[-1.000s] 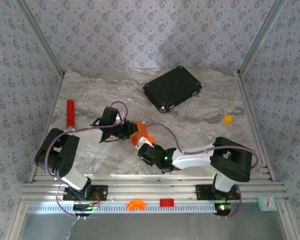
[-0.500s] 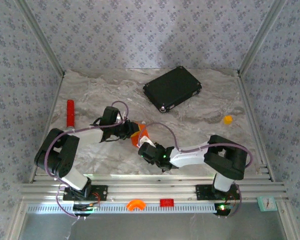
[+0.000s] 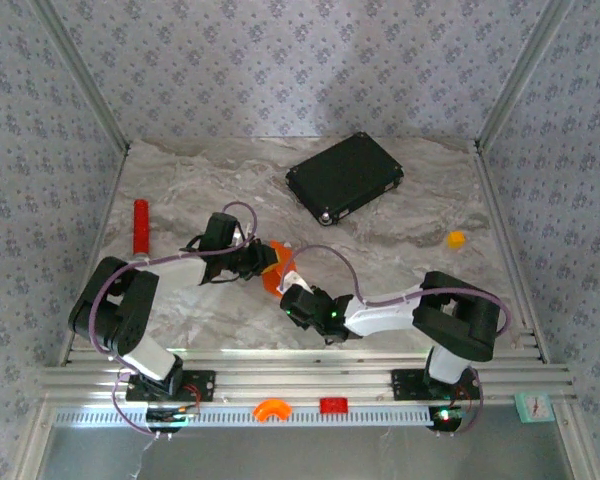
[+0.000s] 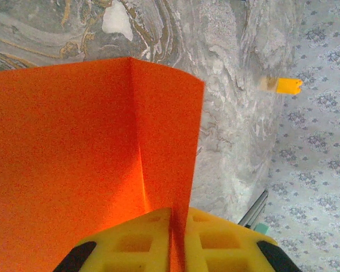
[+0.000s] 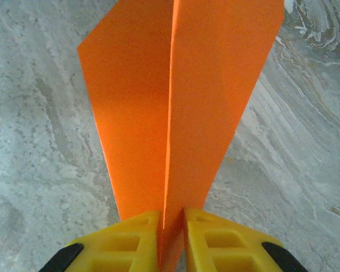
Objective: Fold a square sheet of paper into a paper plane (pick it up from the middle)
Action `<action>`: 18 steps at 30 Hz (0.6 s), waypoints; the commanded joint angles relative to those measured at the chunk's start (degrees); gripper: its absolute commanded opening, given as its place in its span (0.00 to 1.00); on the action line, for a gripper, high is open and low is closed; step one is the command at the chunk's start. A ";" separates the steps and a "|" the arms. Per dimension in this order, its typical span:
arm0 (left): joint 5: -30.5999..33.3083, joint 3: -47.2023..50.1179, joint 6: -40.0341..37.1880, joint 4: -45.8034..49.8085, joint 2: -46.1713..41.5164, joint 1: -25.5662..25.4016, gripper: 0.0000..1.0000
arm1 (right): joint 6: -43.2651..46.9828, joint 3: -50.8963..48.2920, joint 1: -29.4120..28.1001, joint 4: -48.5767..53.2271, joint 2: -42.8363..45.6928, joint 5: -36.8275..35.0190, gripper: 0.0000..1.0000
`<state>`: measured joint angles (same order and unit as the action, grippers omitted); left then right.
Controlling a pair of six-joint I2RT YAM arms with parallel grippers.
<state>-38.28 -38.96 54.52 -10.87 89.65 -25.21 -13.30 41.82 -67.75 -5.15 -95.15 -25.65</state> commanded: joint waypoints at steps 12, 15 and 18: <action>-0.31 -1.44 -1.17 1.34 -1.55 -0.44 0.13 | -2.76 -1.48 0.51 -2.15 0.89 2.31 0.02; -0.27 -1.64 -1.17 1.47 -1.60 -0.43 0.12 | -3.69 -1.65 0.87 -1.84 0.77 2.43 0.00; -0.13 -1.74 -1.17 1.71 -1.88 -0.42 0.13 | -4.57 -1.92 1.45 -2.13 1.06 3.73 0.00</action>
<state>-38.09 -38.96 54.50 -10.17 89.60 -25.26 -15.81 40.97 -66.96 -7.55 -95.13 -23.07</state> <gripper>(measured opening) 0.127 0.052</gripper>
